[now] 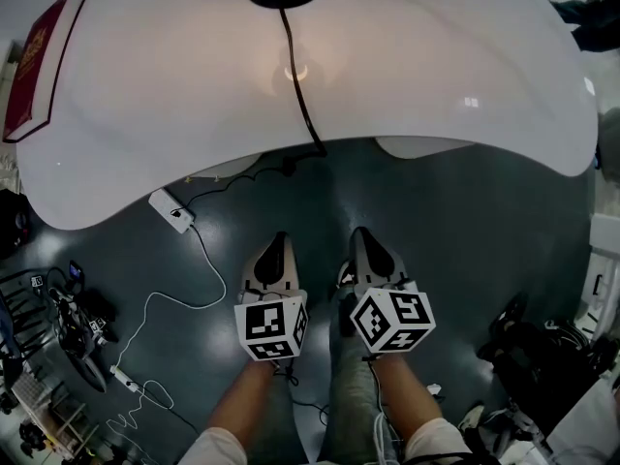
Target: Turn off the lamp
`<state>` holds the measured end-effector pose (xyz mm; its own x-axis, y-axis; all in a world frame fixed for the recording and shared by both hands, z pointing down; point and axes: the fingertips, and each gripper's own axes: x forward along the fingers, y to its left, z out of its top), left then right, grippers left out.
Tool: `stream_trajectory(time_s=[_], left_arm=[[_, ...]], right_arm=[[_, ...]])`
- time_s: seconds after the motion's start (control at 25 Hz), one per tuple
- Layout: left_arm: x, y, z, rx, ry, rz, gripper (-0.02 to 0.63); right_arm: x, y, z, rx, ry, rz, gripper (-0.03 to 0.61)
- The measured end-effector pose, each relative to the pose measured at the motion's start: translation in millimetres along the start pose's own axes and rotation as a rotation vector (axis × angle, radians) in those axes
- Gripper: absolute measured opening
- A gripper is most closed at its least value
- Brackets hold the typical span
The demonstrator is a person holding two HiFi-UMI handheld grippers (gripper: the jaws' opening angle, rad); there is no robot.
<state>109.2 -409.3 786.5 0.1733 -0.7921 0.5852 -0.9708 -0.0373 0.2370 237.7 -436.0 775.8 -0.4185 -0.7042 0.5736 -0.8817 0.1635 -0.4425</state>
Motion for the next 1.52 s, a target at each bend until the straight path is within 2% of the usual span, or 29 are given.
stream_trajectory(time_s=[0.2, 0.44, 0.56, 0.68, 1.16, 1.52], left_arm=[[-0.3, -2.8, 11.8, 0.047, -0.051, -0.003, 0.008], [5.8, -3.7, 19.6, 0.104, -0.069, 0.003, 0.01], [11.3, -3.7, 24.3, 0.115, -0.072, -0.001, 0.061], [18.2, -4.7, 28.1, 0.125, -0.075, -0.003, 0.067], [52.0, -3.8, 45.5, 0.153, -0.099, 0.015, 0.183], [75.0, 5.1, 62.1, 0.192, -0.108, 0.058, 0.19]], right_arm=[[-0.1, 2.4, 2.1, 0.0, -0.002, 0.0, -0.002], [0.9, 4.3, 5.5, 0.001, -0.006, -0.001, -0.002], [1.3, 4.1, 8.6, 0.005, -0.01, -0.004, -0.002], [1.8, 1.5, 9.8, 0.009, -0.009, -0.008, -0.002], [9.6, -5.3, 12.2, 0.009, 0.007, -0.017, -0.002], [13.0, -3.6, 8.7, 0.017, 0.028, -0.019, -0.002]])
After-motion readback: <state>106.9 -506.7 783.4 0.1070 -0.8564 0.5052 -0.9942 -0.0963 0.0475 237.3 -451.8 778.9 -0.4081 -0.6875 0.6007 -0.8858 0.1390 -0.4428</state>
